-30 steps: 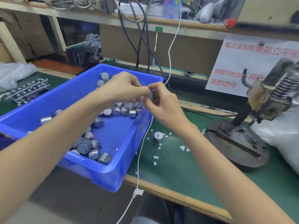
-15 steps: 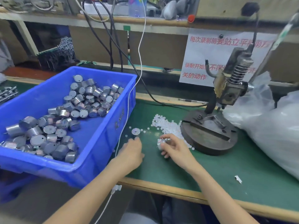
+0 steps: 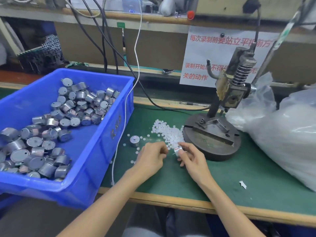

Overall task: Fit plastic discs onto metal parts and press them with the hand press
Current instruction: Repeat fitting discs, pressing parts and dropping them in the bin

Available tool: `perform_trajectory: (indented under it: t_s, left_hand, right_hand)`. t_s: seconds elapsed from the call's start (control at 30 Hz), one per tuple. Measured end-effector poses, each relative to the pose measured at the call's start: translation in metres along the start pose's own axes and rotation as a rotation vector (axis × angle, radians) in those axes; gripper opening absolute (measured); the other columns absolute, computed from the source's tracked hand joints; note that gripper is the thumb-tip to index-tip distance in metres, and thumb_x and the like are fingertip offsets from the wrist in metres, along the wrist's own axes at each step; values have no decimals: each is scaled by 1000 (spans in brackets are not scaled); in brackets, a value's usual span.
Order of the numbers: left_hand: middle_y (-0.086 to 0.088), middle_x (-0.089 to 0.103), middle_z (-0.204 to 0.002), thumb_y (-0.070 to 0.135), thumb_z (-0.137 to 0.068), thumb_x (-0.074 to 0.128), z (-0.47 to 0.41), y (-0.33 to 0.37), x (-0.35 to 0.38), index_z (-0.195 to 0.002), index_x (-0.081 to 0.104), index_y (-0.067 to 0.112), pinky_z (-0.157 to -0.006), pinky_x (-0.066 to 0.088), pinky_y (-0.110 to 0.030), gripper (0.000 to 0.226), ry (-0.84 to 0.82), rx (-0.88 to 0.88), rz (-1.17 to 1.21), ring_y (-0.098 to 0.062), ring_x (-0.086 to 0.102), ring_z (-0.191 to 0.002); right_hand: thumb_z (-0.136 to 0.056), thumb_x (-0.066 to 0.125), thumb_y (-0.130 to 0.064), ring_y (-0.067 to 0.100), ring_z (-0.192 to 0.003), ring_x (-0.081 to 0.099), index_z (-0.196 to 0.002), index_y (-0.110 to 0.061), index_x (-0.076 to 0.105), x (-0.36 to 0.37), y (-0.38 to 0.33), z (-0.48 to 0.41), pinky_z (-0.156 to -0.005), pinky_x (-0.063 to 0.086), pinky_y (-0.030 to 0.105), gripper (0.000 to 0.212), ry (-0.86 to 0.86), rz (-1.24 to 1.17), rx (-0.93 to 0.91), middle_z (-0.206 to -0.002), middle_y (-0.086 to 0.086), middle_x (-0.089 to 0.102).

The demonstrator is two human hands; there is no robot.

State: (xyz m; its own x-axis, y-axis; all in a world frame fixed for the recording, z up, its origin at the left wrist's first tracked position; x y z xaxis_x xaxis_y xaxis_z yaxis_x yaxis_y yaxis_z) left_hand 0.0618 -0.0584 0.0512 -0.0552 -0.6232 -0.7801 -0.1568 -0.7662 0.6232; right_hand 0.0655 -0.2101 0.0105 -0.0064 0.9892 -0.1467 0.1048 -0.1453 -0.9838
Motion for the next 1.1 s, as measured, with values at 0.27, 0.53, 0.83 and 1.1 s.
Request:
perform_trajectory:
  t_s: [0.27,0.53,0.83,1.1]
  left_hand:
    - [16,71,-75,2,-77,71,7,-23,26,-90,66,22,-70,39,-4,24,117,-20,401,7,62,-75]
    - [14,70,-82,-7,-76,64,10,-32,20,-95,57,27,-68,38,-4,40,262,-34,510,6,59,-76]
    - [20,64,-83,7,-76,71,10,-31,24,-103,59,21,-83,30,-2,32,227,-20,355,-2,54,-94]
    - [18,66,-85,13,-78,71,9,-29,25,-104,60,21,-82,29,-6,29,223,1,302,-5,48,-99]
  right_hand:
    - [-92,61,-16,19,-71,62,-104,-22,61,0,4,-1,-73,52,31,14,-53,234,-56,-80,2,66]
    - [-91,60,-10,19,-72,59,-102,-10,64,11,-4,-5,-74,51,40,11,-68,334,-149,-81,-1,64]
    - [-90,61,-9,-5,-71,55,-102,-5,65,15,-4,-6,-64,41,13,13,-88,428,-206,-88,-17,61]
    - [-89,59,-6,-13,-79,51,-100,0,64,19,-13,-2,-68,35,3,14,-106,536,-377,-88,-3,59]
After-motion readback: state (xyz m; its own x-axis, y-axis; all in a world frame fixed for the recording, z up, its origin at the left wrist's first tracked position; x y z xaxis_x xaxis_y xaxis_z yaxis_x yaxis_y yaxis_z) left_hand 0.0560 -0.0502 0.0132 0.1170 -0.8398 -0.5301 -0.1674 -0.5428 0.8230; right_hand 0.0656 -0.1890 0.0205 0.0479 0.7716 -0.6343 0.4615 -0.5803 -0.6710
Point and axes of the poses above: each hand's wrist, its own z-axis away from the middle knuckle, its own x-axis out of the palm, y = z × x, the point moved 5 cm from there along -z, towards the middle knuckle
